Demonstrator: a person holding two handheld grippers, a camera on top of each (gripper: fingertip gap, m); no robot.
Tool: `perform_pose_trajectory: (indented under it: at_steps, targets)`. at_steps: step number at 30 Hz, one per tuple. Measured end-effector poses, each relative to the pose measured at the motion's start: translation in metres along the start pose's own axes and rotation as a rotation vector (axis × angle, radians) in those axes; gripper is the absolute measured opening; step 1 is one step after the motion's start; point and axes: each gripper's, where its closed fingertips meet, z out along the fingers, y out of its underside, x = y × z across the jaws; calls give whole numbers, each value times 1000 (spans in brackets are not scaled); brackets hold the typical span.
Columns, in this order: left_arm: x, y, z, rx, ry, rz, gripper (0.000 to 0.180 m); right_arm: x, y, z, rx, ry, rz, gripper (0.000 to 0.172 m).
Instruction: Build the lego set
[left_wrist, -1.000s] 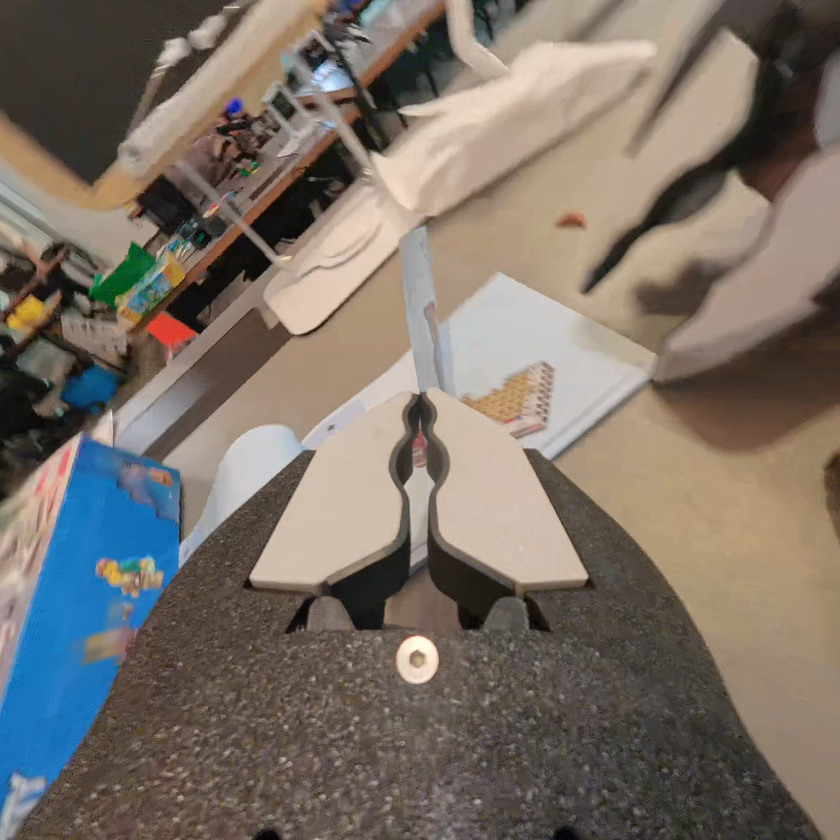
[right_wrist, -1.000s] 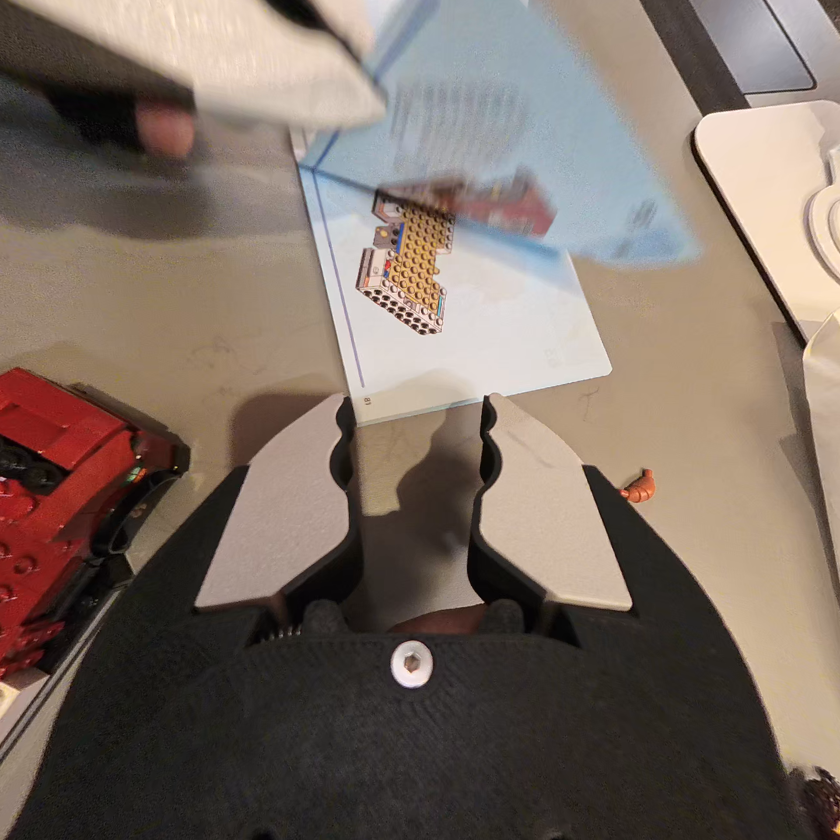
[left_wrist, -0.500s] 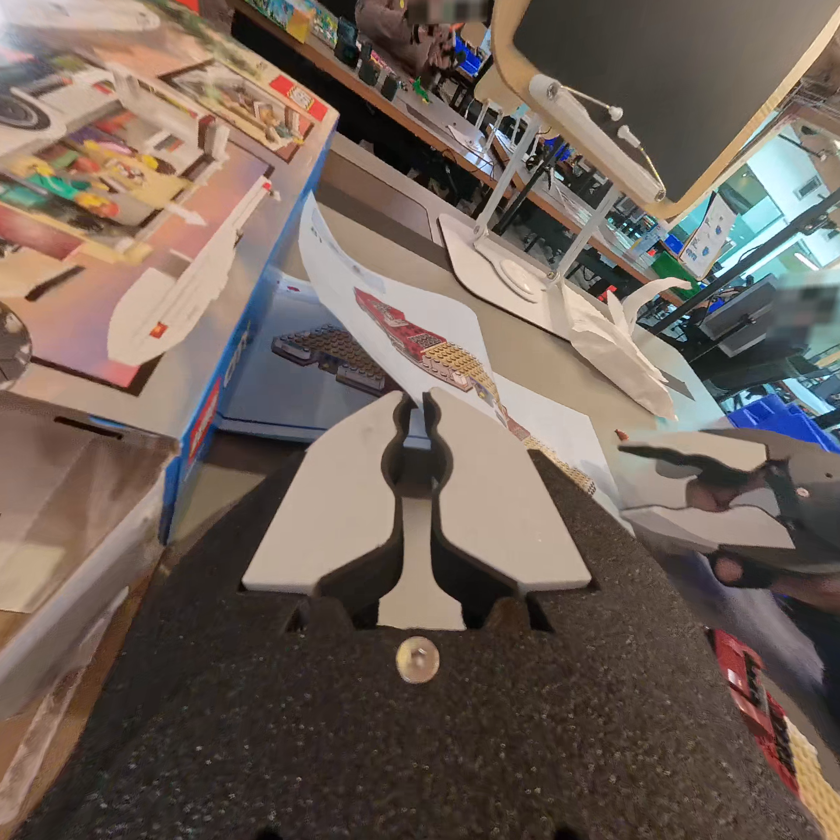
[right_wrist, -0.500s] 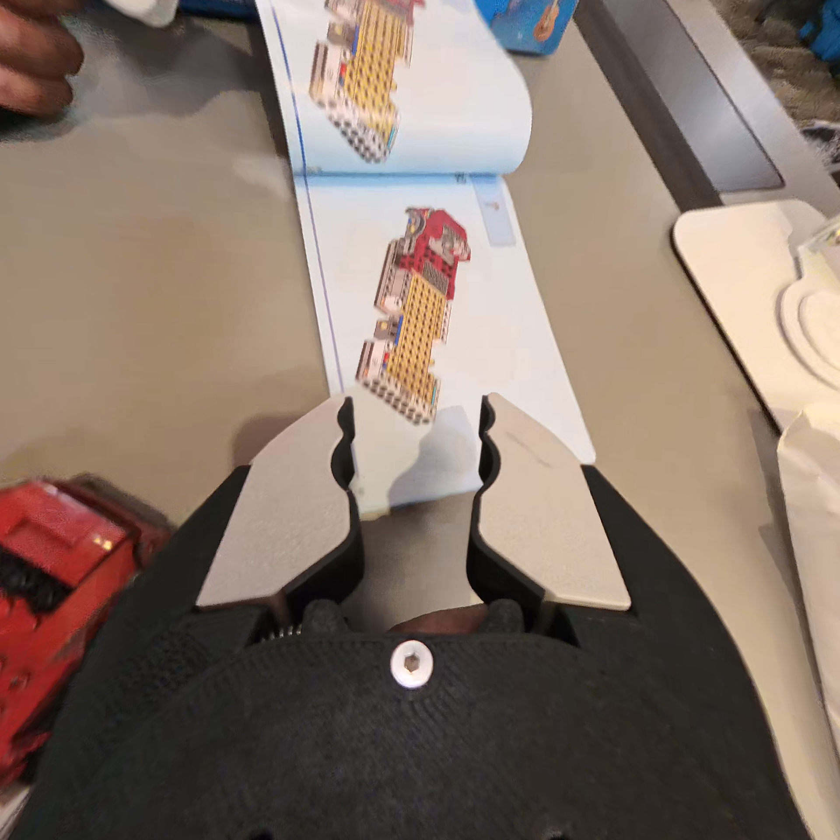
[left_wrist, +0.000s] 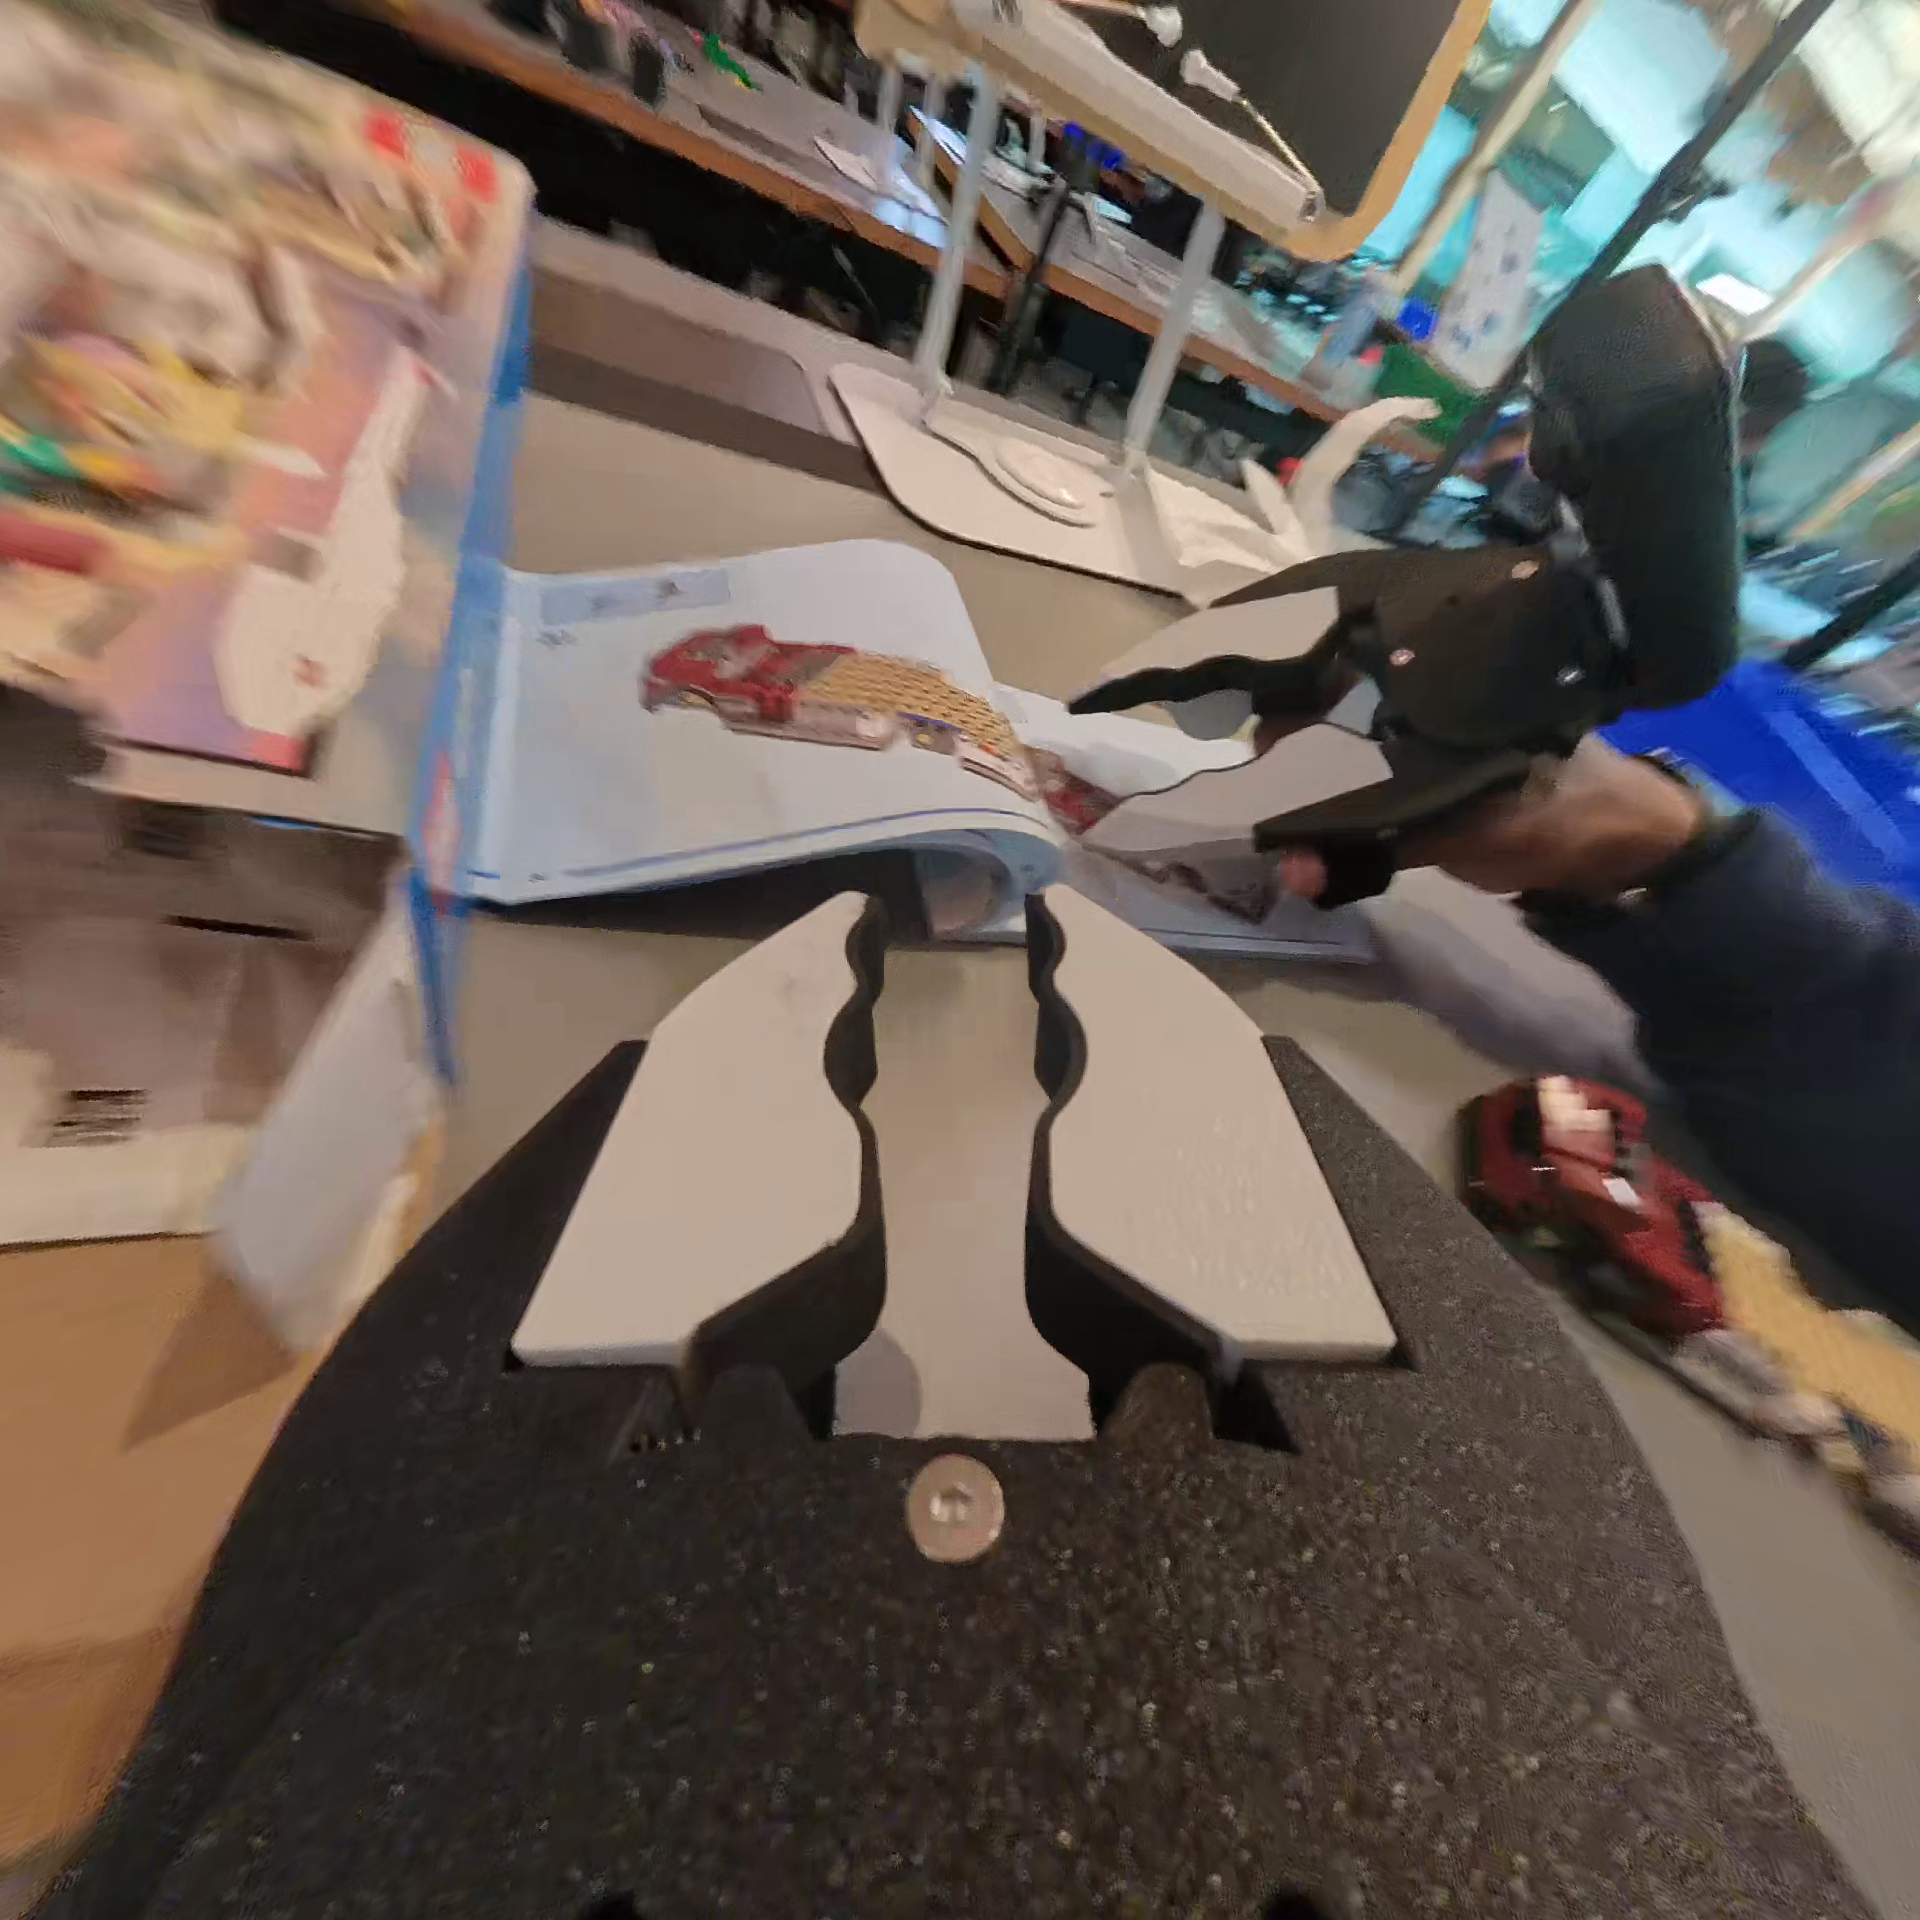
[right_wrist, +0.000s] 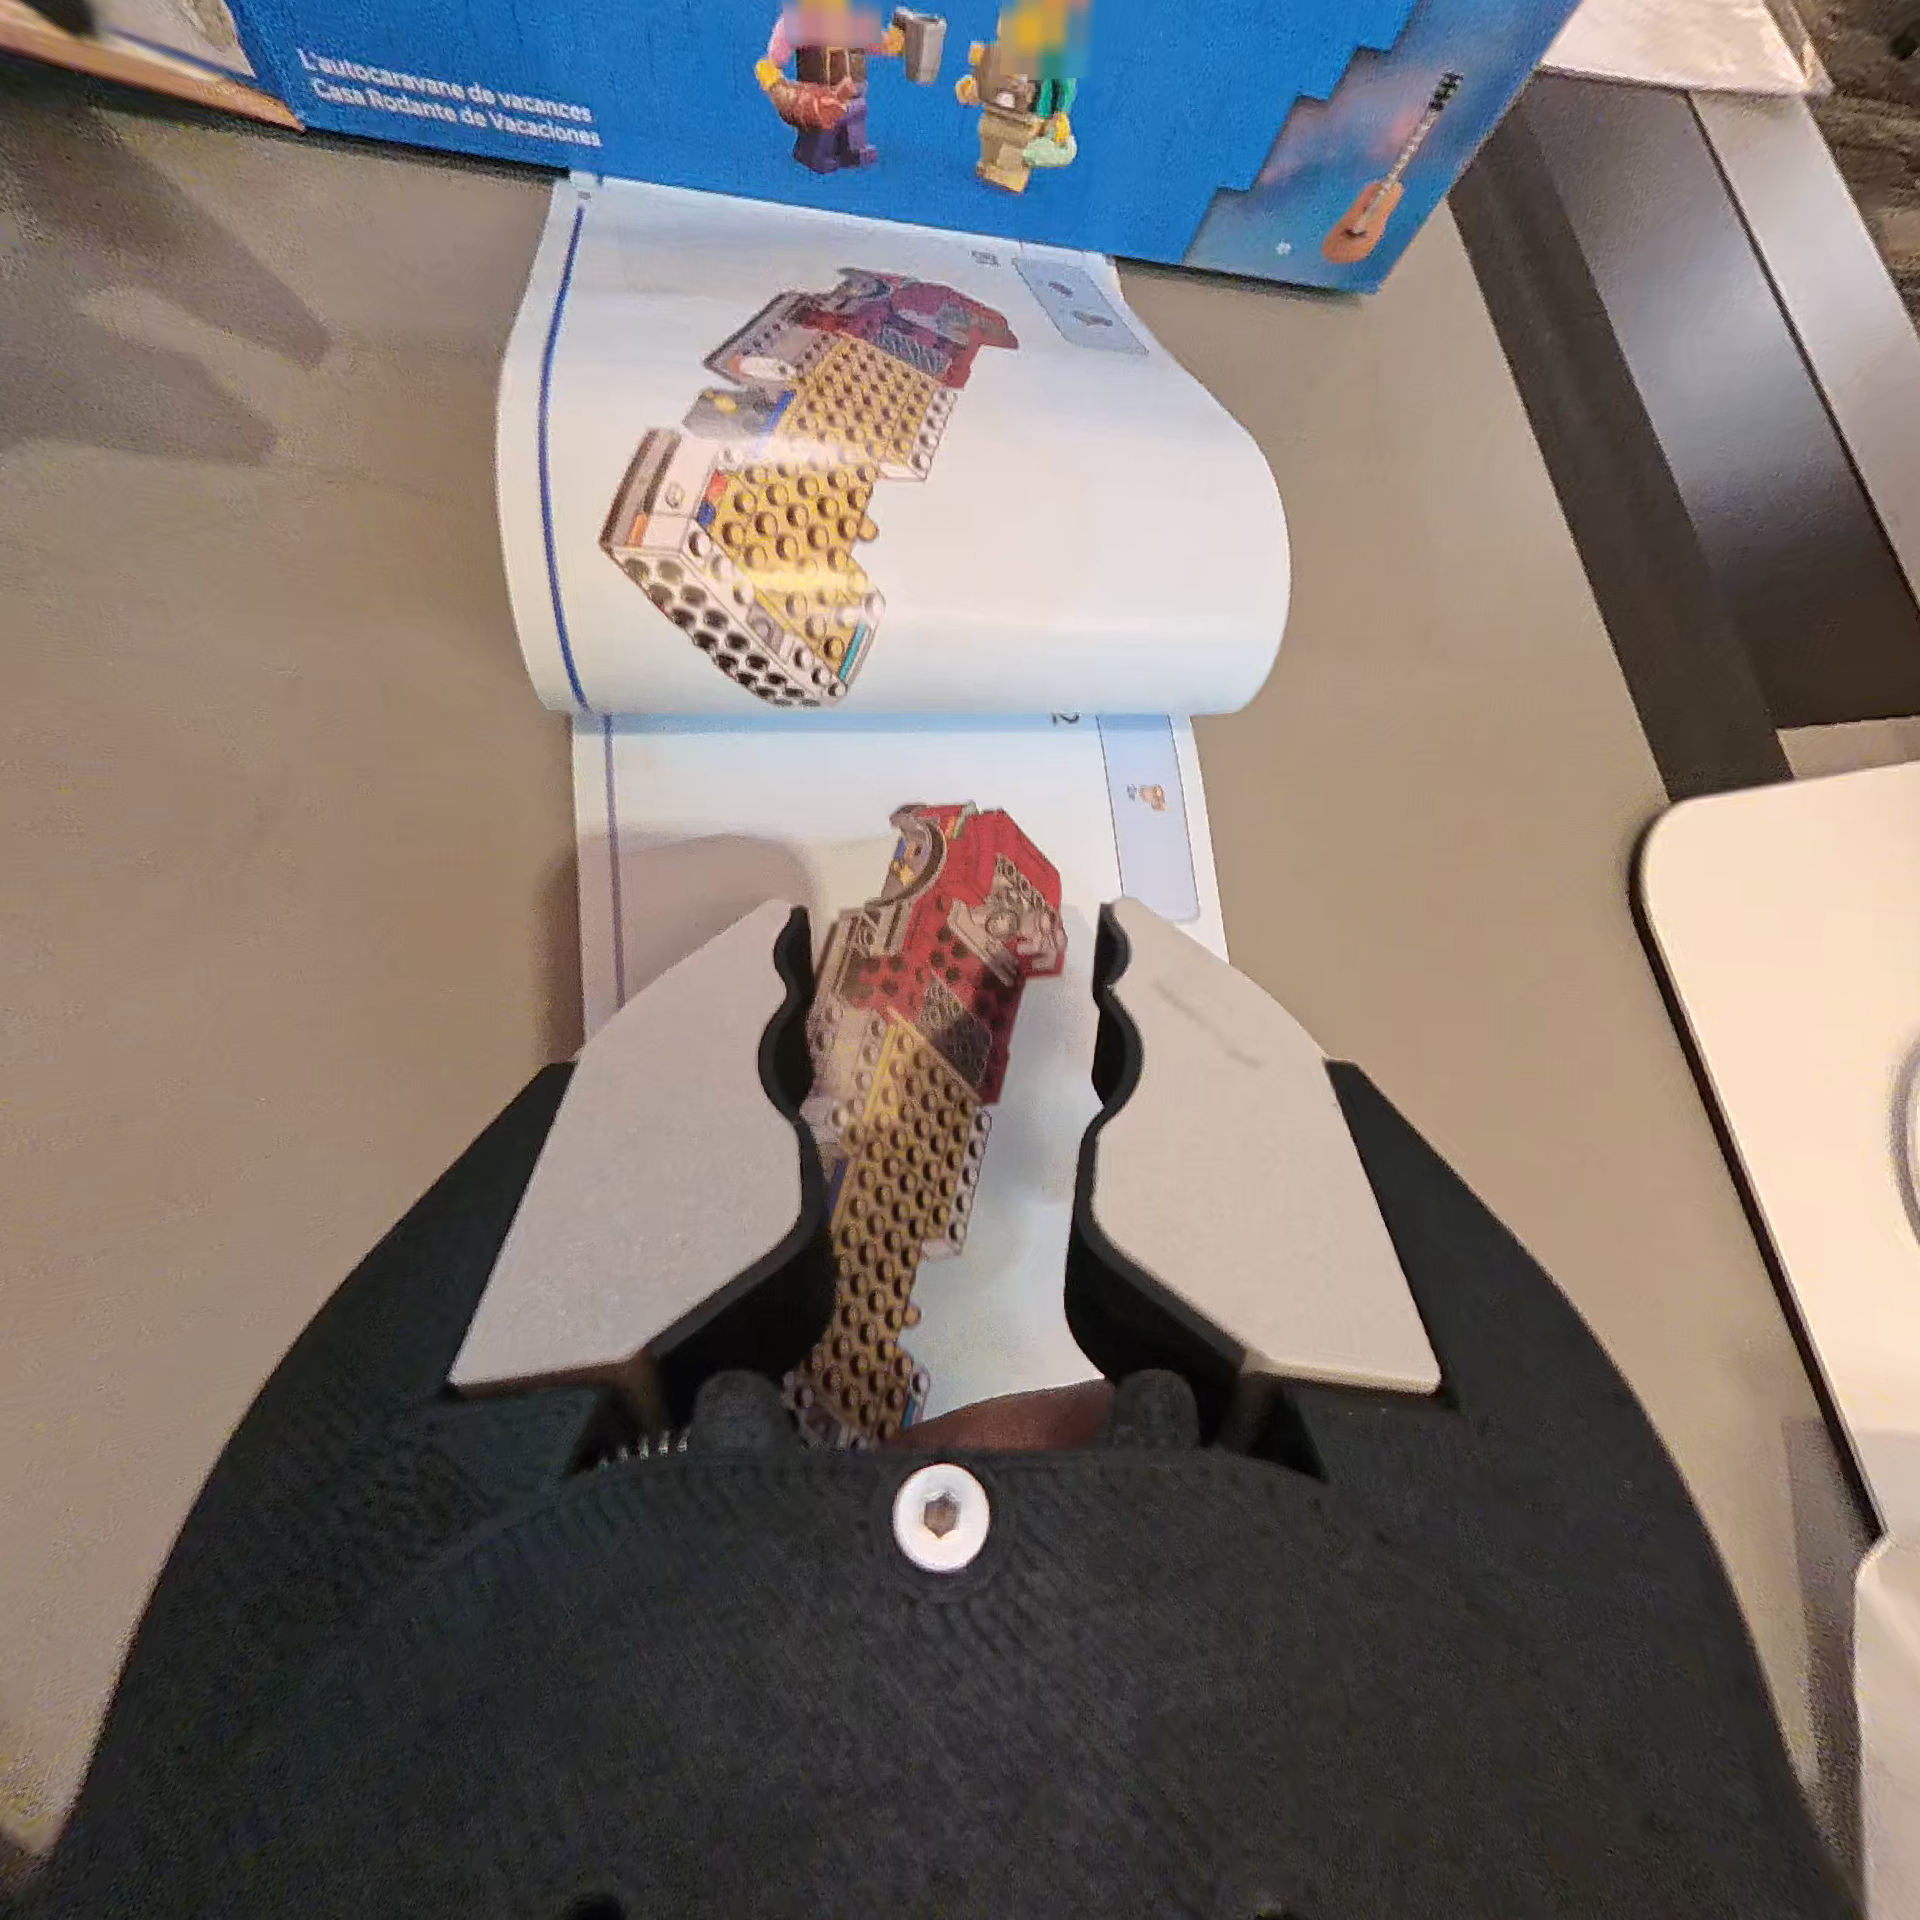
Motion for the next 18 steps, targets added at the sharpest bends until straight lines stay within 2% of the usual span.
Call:
perform_pose_trajectory:
  at_steps: [3, 6, 10, 12, 15, 18]
  targets:
    - [-17, -17, -22, 84, -186, 221, 27, -2, -7, 10, -8, -9, -21, 52]
    - [-29, -30, -35, 132, -302, 322, 33, -4, -16, 18, -9, -21, -36, 52]
    - [-56, -25, -39, 87, -409, 260, 59, -7, -29, 25, -2, -37, -41, 51]
    - [-68, -17, -39, 36, -426, 200, 61, -8, -32, 28, -5, -43, -47, 51]
    - [-82, -6, -35, -29, -411, 121, 54, -7, -35, 30, -18, -43, -72, 52]
    - [-89, -1, -28, -92, -367, 89, 32, -7, -37, 29, -26, -46, -86, 52]
